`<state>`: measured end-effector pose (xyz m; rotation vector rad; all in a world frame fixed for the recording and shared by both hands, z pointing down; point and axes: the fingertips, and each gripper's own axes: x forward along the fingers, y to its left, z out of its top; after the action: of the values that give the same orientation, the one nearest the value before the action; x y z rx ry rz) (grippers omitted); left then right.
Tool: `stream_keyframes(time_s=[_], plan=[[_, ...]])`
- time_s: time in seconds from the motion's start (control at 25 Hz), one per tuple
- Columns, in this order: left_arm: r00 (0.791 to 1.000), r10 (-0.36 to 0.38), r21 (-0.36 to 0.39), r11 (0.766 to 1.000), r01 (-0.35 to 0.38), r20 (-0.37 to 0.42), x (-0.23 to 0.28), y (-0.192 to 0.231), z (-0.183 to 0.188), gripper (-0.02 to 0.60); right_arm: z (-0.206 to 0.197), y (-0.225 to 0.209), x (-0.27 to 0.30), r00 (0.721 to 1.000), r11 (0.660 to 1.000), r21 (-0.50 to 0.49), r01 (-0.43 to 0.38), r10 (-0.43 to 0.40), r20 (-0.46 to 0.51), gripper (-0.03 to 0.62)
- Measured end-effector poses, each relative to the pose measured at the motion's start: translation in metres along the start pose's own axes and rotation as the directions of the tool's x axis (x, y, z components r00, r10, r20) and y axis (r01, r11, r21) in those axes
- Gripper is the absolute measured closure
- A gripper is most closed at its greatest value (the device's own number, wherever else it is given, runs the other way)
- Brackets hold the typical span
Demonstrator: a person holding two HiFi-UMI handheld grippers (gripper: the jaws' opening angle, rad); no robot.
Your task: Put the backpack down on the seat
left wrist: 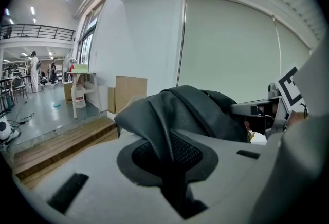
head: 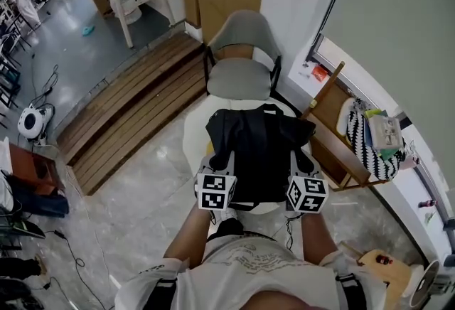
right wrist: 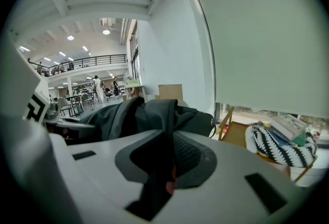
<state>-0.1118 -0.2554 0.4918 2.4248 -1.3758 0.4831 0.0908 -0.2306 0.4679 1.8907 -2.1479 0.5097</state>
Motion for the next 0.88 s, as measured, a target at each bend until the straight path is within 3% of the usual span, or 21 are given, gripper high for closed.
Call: stream_keyframes(time_s=[0.44,0.72,0.88], plan=[[0.998,-0.012,0.061,0.998,0.016,-0.063,0.052,0.026,0.018,0.517,-0.003,-0.012,0.047,0.998,1.0,0.031,-0.005,0.007,-0.058,0.533],[0.99,0.038,0.061,0.998,-0.03,-0.134,0.083,0.024,-0.019,0.518,-0.046,-0.032,0.071,0.985,0.997,0.025,-0.075,0.078,-0.155,0.536],[0.98,0.019,0.092,0.996,0.0,-0.2,0.105,0.011,-0.053,0.522,-0.045,-0.03,0.085,0.988,0.992,-0.009,-0.128,0.126,-0.093,0.546]])
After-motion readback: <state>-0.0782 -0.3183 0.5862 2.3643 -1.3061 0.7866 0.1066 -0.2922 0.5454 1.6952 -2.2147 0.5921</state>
